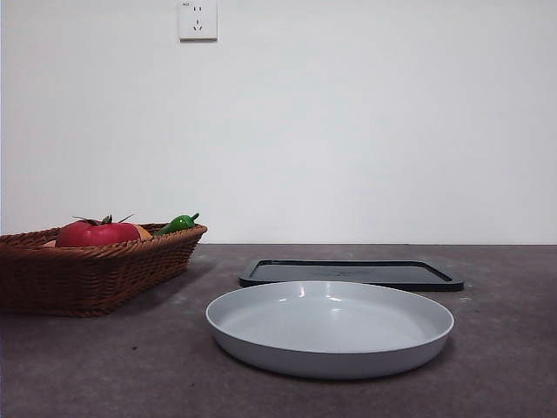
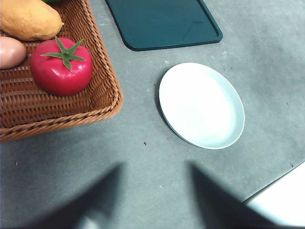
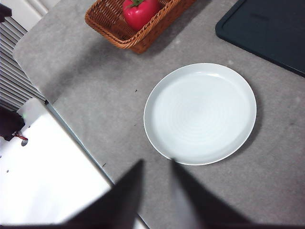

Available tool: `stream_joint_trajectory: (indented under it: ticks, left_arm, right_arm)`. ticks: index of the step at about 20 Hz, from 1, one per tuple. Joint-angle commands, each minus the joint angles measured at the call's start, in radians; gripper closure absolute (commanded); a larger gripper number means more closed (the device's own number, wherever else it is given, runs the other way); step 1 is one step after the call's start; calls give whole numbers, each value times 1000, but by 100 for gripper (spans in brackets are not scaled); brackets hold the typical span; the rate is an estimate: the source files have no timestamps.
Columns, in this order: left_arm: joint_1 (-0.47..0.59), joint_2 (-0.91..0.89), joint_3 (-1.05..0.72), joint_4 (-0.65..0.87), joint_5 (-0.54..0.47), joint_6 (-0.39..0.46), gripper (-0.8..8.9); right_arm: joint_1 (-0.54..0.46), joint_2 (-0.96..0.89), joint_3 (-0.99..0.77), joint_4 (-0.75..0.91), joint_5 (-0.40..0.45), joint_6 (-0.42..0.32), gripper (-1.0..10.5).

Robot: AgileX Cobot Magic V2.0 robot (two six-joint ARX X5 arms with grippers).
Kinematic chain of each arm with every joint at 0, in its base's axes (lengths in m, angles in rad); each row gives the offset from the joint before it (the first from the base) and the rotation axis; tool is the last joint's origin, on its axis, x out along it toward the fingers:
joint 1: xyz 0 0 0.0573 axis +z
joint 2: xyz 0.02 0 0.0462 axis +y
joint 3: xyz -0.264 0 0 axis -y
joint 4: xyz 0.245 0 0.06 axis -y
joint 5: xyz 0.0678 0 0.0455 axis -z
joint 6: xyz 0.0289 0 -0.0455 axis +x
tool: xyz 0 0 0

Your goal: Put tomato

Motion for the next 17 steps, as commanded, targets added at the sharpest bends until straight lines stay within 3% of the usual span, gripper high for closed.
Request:
stream_joint_trajectory:
  ticks: [1,4,17]
  left_arm:
    - [-3,5,24,10,3,-16,368]
    - [-3,5,24,16,3,-16,362]
    - [-3,104,24,174,-89,-13,363]
  right_arm:
    - [5,5,19,3,0,-12,589]
    - [5,5,19,4,0,-12,519]
    - [5,5,19,10,0,-12,519]
